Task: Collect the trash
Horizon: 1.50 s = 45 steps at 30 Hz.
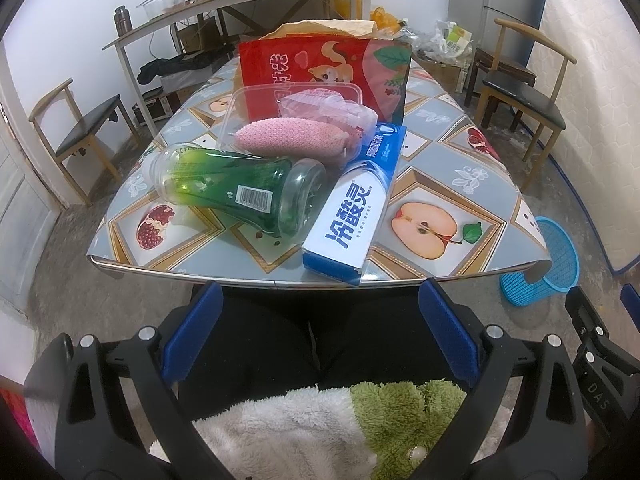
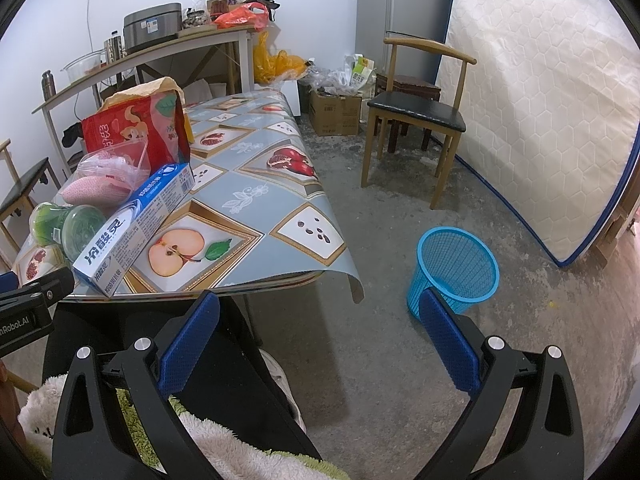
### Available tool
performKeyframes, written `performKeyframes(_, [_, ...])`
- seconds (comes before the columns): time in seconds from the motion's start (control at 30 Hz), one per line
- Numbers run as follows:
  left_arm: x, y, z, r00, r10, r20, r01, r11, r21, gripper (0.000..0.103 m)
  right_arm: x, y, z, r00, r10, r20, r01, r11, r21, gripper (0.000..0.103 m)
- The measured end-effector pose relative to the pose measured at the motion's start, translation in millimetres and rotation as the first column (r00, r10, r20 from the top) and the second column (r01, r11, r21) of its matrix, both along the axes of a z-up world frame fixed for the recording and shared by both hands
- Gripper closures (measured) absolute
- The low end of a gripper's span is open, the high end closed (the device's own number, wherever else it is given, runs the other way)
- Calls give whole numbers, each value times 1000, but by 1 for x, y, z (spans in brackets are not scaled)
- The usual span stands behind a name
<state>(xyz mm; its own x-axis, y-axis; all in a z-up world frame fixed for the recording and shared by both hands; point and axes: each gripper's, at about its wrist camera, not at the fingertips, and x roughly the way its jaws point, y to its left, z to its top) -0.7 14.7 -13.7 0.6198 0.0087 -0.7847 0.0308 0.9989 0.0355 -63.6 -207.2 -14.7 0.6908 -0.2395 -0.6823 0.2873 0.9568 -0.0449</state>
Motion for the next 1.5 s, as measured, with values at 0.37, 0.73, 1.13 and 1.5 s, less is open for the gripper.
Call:
performKeyframes(0.37, [0,-1,0,1000,-1,-1,1,1000,1,9,-3,0,-2,1000,0,-3,0,1000,6,6])
performKeyframes(0.73, [-2,4,-4,1000,1,-11,-1,1000,-8,9,-1,0,-2,1000,2,-4,-2,1000,9,6])
performKeyframes(1.13, [14,55,-7,997,51,-56,-62,975,-215,9,36,14,15,985,114,127,-114,993,-4,6])
performKeyframes(1.5, [32,109,15,985,16,172,49,931,-361,9,103,51,41,880,392,267,-426,901,81,6])
